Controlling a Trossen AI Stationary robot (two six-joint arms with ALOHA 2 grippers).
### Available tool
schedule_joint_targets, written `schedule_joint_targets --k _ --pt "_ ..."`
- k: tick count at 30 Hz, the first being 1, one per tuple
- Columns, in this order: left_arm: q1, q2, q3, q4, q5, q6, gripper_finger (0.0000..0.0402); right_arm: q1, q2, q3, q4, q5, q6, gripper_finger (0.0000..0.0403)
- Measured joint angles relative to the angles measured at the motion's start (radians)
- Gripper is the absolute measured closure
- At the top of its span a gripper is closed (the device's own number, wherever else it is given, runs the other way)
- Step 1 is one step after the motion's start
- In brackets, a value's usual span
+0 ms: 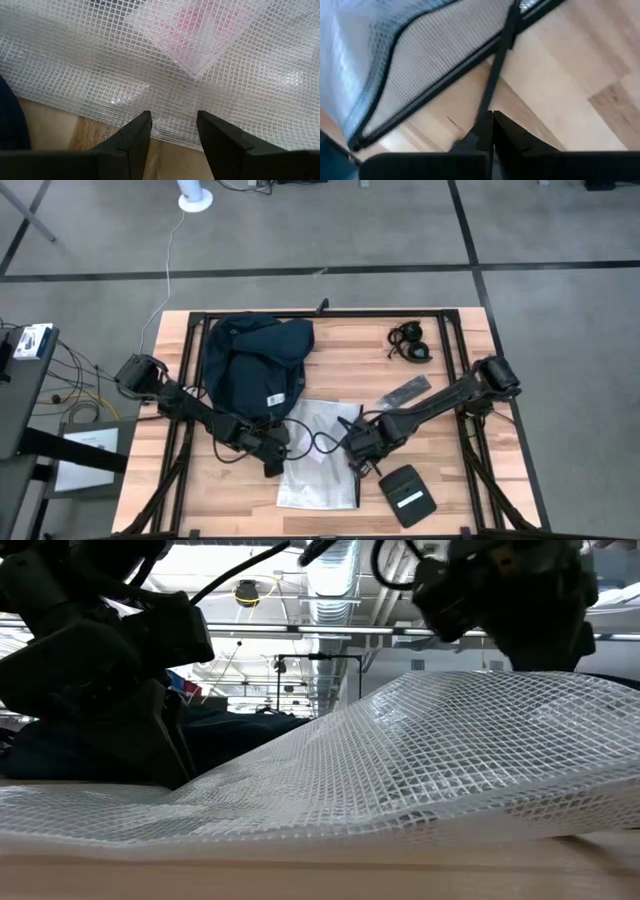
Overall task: Unpack backpack
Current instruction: Put the black ballpen into the white zip lock bag
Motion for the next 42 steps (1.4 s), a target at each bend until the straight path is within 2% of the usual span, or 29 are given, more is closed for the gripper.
schedule_joint_targets --k 4,12,14,17,21,28,37,42 --pt "0.001 0.000 0.000 0.000 0.000 0.000 0.0250 0.011 0.084 0.048 0.000 0.000 -0.002 0.0363" --pt "0.001 -0.001 0.000 0.000 0.014 0.001 0.0250 0.012 0.145 0.065 -0.015 0.006 -0.031 0.0226" --pt "0.001 -0.001 0.000 0.000 0.015 0.000 0.0250 0.008 0.145 0.059 -0.005 0.032 -0.020 0.0206" --pt "0.002 -0.001 0.000 0.001 0.021 0.000 0.0250 0.006 0.145 0.058 -0.003 0.049 -0.018 0.0198" --pt "0.002 -0.001 0.000 0.001 0.023 0.000 0.0250 -0.001 0.145 0.057 0.006 0.097 -0.021 0.0216" --pt "0.001 -0.001 0.000 0.001 0.023 -0.016 0.0250 -0.020 0.145 0.021 0.048 0.108 -0.034 0.0282" --pt "0.001 -0.001 0.000 0.001 0.023 -0.021 0.0250 -0.026 0.140 -0.036 0.083 0.102 -0.032 0.0305" --pt "0.001 -0.001 0.000 0.001 0.023 -0.020 0.0250 -0.026 0.141 -0.037 0.091 0.099 -0.051 0.0382"
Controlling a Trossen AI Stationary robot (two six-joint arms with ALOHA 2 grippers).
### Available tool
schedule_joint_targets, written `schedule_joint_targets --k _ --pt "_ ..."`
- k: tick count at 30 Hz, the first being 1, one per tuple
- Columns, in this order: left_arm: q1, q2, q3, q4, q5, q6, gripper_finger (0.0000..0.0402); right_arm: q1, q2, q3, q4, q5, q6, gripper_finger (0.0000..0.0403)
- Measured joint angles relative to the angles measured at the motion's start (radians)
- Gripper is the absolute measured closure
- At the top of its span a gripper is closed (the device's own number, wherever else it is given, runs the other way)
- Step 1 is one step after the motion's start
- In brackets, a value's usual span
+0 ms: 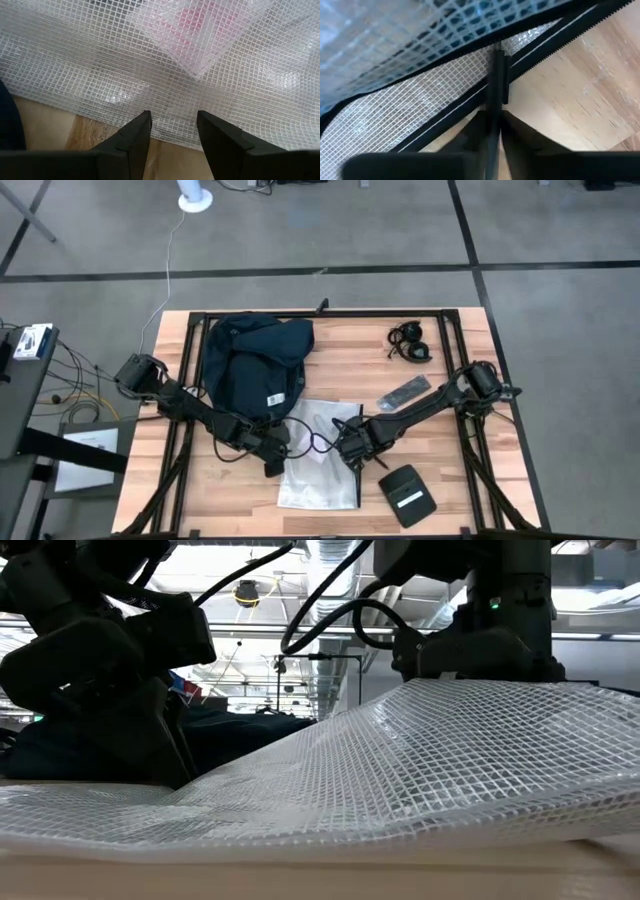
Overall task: Unpack backpack
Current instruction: Put the black ballpen into the white zip lock bag
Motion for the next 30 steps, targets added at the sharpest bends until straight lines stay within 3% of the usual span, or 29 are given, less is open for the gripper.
schedule_joint_targets --k 12,18,23,30 --pt "0.000 0.000 0.000 0.000 0.000 -0.001 0.0250 0.003 -0.128 -0.004 -0.012 -0.031 0.028 0.0396" --pt "0.000 0.000 0.000 0.000 0.000 -0.006 0.0250 0.001 -0.086 -0.004 0.003 -0.027 0.028 0.0396" --pt "0.000 0.000 0.000 0.000 0.000 -0.015 0.0250 0.001 -0.030 -0.005 0.151 -0.036 0.013 0.0397" --pt "-0.002 0.001 0.000 0.000 0.000 -0.028 0.0250 0.001 -0.044 -0.005 0.391 -0.055 0.001 0.0397"
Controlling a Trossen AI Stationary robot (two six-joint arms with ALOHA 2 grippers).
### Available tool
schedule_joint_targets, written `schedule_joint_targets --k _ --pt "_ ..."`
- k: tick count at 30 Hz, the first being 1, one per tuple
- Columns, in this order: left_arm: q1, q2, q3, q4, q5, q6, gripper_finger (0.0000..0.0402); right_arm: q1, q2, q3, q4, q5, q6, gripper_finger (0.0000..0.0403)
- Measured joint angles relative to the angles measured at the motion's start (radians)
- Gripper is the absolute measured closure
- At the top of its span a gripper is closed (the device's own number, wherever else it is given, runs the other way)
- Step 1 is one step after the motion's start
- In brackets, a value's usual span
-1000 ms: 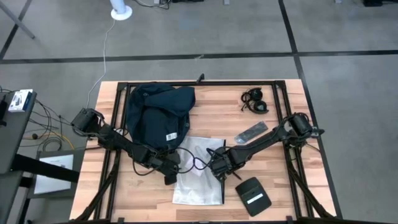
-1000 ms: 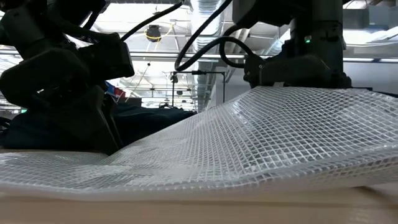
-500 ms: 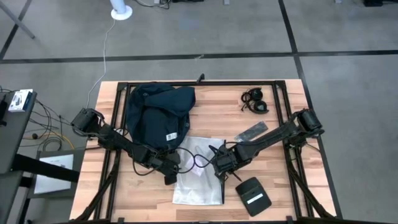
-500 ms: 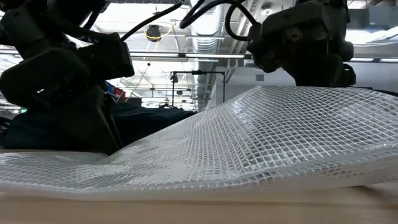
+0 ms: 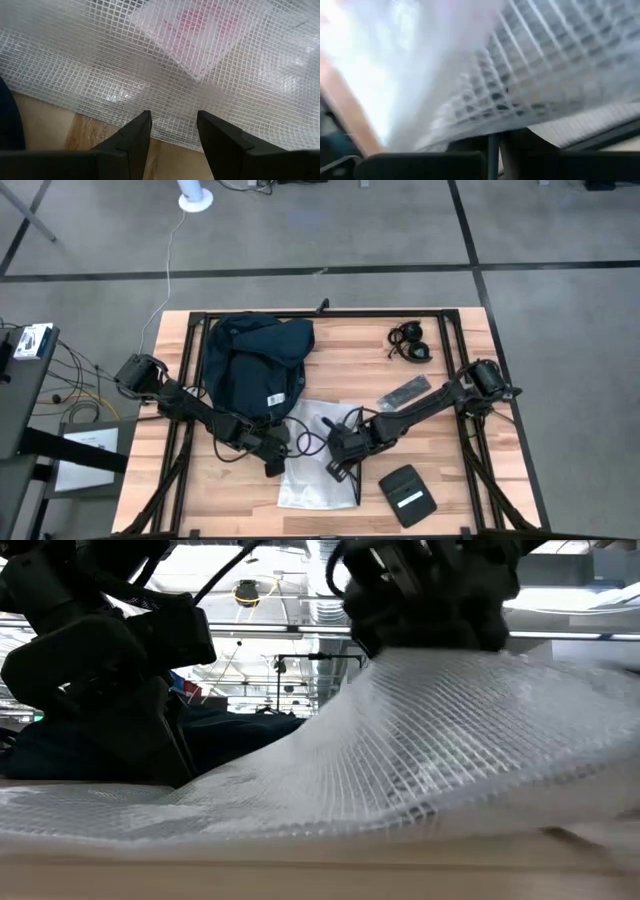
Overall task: Unpack backpack
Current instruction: Put the black ballpen into the white zip lock bag, then put the black calculator into the white zip lock bag
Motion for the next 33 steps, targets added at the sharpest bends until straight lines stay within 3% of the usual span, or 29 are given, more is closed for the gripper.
schedule_joint_targets --k 6,11,15,19,24,30,33 --pt "-0.001 0.000 0.000 0.005 0.002 0.000 0.0250 -0.012 -0.002 0.000 0.194 0.055 -0.058 0.0394" --pt "-0.001 0.001 0.000 0.023 0.006 0.000 0.0250 -0.037 -0.002 0.000 0.318 0.086 -0.109 0.0365" --pt "-0.001 0.002 0.000 0.038 0.009 0.000 0.0250 -0.053 -0.002 0.000 0.338 0.085 -0.100 0.0317" --pt "-0.001 0.002 -0.001 0.040 0.008 0.001 0.0250 -0.059 -0.002 0.000 0.337 0.075 -0.099 0.0237" --pt "-0.001 0.002 -0.001 0.042 0.007 0.003 0.0250 -0.073 -0.005 0.002 0.284 -0.107 -0.097 0.0157" --pt "0.000 0.002 -0.001 0.041 0.005 0.011 0.0250 -0.063 -0.056 0.003 0.074 -0.344 -0.101 0.0144" --pt "0.000 0.002 -0.001 0.039 0.004 0.019 0.0250 -0.042 -0.110 0.003 -0.107 -0.366 -0.102 0.0143"
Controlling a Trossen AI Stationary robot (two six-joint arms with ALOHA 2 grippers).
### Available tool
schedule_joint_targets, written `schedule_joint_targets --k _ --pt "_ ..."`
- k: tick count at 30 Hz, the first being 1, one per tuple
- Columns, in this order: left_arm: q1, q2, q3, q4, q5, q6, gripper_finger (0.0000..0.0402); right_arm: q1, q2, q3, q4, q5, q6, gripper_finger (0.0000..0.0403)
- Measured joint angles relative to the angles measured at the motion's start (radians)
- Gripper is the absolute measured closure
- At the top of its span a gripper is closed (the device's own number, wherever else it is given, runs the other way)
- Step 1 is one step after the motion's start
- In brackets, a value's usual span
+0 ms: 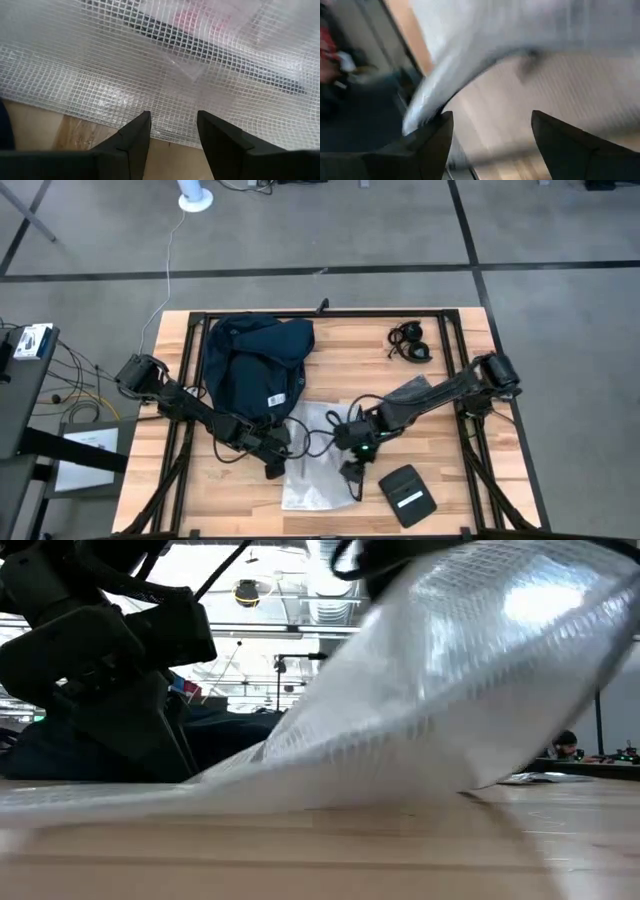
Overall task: Unpack backpack
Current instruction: Put the black calculator into the white zip lock bag
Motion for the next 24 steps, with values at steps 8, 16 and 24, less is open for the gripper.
schedule_joint_targets --k 8,16,24 --pt "0.000 0.000 0.000 0.000 0.000 0.012 0.0250 0.062 -0.190 0.000 -0.306 0.072 0.016 0.0143" --pt "0.000 -0.001 0.000 0.000 0.000 0.011 0.0250 0.110 -0.309 0.000 -0.597 0.348 0.168 0.0143" --pt "0.000 -0.001 0.000 0.000 -0.001 0.011 0.0250 0.165 -0.231 -0.001 -0.652 0.383 0.278 0.0143"
